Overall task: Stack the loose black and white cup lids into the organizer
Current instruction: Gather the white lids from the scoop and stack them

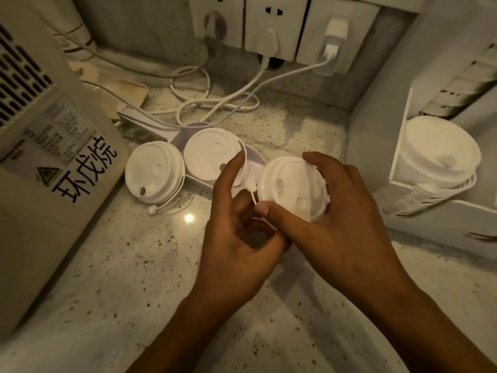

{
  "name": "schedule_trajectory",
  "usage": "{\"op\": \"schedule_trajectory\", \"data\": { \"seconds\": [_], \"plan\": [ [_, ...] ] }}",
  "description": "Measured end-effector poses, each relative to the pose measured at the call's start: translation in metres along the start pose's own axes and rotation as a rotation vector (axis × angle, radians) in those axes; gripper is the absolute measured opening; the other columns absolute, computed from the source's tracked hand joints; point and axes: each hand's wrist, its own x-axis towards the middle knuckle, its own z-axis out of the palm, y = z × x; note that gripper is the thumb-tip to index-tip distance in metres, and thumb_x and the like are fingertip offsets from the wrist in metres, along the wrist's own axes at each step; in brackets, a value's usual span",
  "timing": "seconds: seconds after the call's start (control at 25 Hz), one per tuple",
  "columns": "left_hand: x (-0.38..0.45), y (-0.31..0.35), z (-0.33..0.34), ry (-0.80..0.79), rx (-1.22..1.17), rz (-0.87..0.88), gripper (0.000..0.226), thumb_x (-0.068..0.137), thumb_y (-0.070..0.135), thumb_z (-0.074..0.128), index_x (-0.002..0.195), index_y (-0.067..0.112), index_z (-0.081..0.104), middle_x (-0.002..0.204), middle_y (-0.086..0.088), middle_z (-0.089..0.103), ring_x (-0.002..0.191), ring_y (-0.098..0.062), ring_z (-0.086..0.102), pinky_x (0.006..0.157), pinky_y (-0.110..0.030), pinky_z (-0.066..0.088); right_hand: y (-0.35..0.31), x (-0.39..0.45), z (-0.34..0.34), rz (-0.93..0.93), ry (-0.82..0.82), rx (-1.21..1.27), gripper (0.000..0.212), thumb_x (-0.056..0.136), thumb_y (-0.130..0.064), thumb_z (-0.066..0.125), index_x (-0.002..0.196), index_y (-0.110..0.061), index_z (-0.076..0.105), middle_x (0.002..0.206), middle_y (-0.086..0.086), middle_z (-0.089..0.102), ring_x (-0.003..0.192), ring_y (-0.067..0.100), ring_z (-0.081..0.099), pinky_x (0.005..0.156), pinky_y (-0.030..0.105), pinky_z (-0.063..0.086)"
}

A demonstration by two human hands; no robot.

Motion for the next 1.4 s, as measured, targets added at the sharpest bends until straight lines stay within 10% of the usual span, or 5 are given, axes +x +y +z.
{"op": "schedule_trajectory", "data": {
  "seconds": [0.24, 0.48, 0.72, 1.08, 1.4],
  "plan": [
    [0.009, 0.017, -0.013, -0.096, -0.279, -0.236, 0.069, 0.082, -0.001, 0.070, 0.139, 0.032, 0.049, 0.112, -0.008, 0.076, 0.100, -0.026, 0.074, 0.071, -0.035, 0.061, 0.003, -0.021, -0.008, 0.028, -0.069, 0.071, 0.064, 0.061, -0.088, 0.054, 0.118, -0.074, 0.028, 0.112, -0.042, 0.041, 0.102, -0.025, 0.046, 0.063, -0.003, 0.041],
    [0.004, 0.022, -0.015, -0.191, -0.249, -0.241, 0.064, 0.076, 0.008, 0.065, 0.135, 0.028, 0.052, 0.099, -0.017, 0.077, 0.085, -0.030, 0.075, 0.070, -0.033, 0.061, 0.015, -0.038, -0.023, -0.139, -0.077, -0.071, 0.095, 0.064, -0.072, 0.071, 0.145, -0.041, 0.033, 0.132, -0.032, 0.039, 0.119, -0.015, 0.040, 0.093, 0.004, 0.032],
    [-0.003, 0.023, -0.030, -0.096, 0.271, 0.068, 0.042, 0.085, 0.027, 0.067, 0.127, 0.024, 0.060, 0.092, -0.001, 0.075, 0.089, -0.020, 0.072, 0.080, -0.035, 0.060, 0.023, -0.069, -0.007, -0.061, -0.103, -0.081, 0.073, 0.063, -0.093, 0.047, 0.128, -0.074, 0.020, 0.123, -0.062, 0.021, 0.118, -0.029, 0.025, 0.088, 0.002, 0.026],
    [0.021, 0.016, -0.078, 0.596, 0.787, 0.064, 0.065, 0.083, 0.050, 0.066, 0.135, 0.017, 0.045, 0.125, -0.008, 0.057, 0.108, -0.023, 0.058, 0.085, -0.036, 0.050, 0.031, -0.113, 0.043, -0.186, -0.062, -0.332, 0.097, 0.060, -0.079, 0.059, 0.137, -0.023, 0.042, 0.142, 0.005, 0.056, 0.136, 0.036, 0.044, 0.097, 0.065, 0.046],
    [0.019, 0.013, -0.081, 0.562, 1.003, -0.068, 0.078, 0.082, 0.057, 0.071, 0.138, 0.013, 0.038, 0.137, -0.014, 0.043, 0.116, -0.039, 0.054, 0.085, -0.049, 0.049, 0.044, -0.122, 0.064, -0.255, -0.013, -0.322, 0.096, 0.055, -0.080, 0.059, 0.130, -0.021, 0.048, 0.144, 0.009, 0.052, 0.137, 0.034, 0.034, 0.108, 0.049, 0.025]
  ]
}}
